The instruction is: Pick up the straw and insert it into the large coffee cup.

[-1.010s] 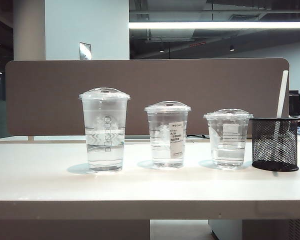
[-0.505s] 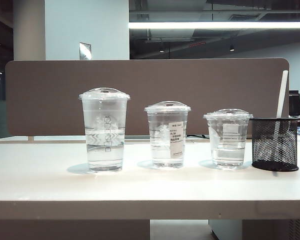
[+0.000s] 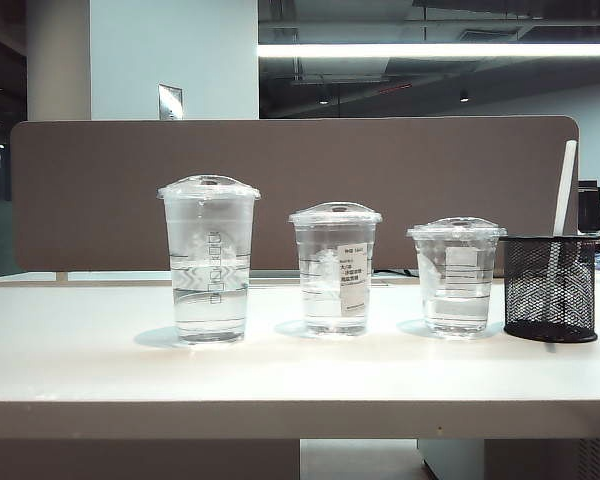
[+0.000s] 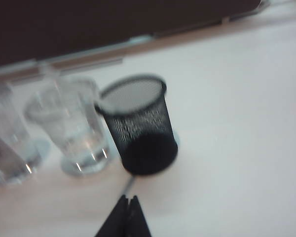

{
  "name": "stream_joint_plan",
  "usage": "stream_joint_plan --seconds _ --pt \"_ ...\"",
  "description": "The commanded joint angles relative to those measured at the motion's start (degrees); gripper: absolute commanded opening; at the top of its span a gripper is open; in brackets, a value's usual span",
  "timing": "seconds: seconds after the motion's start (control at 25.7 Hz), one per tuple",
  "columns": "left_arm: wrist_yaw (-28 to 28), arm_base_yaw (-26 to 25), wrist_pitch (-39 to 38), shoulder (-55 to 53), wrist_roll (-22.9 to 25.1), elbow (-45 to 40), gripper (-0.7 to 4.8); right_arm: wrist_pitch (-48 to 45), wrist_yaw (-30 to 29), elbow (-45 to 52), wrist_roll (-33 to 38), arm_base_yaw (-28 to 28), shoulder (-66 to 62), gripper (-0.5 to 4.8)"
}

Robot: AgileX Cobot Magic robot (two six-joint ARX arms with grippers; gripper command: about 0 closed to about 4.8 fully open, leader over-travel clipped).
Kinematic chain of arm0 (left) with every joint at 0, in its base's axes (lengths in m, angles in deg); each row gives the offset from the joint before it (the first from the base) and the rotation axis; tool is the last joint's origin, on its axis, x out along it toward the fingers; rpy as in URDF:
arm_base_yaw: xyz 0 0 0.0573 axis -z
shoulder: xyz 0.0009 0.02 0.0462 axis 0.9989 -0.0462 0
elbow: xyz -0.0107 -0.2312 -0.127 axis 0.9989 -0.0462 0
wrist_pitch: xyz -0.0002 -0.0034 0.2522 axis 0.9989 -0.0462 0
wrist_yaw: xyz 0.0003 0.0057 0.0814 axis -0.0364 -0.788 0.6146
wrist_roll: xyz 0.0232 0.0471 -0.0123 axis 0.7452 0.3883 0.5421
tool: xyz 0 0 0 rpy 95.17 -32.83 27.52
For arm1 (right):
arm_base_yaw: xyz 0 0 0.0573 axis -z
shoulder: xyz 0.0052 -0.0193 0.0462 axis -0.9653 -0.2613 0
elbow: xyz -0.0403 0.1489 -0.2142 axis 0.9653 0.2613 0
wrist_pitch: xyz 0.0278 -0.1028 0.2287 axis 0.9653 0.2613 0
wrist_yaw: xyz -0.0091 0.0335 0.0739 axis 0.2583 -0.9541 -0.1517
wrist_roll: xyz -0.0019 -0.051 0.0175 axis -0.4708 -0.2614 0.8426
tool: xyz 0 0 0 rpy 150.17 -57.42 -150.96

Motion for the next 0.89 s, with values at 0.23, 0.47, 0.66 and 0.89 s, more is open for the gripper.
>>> stream_joint_plan --seconds 0.23,0.47,0.66,0.89 --pt "4.55 -0.02 12.11 -0.2 0.44 -6.05 -0.01 14.4 9.09 -34.27 -20.31 -0.09 -9.46 -0.05" --pt "4.76 -0.02 19.12 -0.28 1.97 -14.6 -0.01 10.69 -3.26 -46.56 -24.59 -0.07 -21.86 -0.05" --pt "7.61 -0.02 21.51 -0.28 3.1 -16.92 -0.01 -2.56 -6.12 -35.19 -24.41 0.0 -25.62 -0.05" --pt "11.61 -0.02 22.08 -0.22 3.08 -16.92 -0.01 -17.97 -10.56 -19.78 -17.68 -0.02 -26.4 0.07"
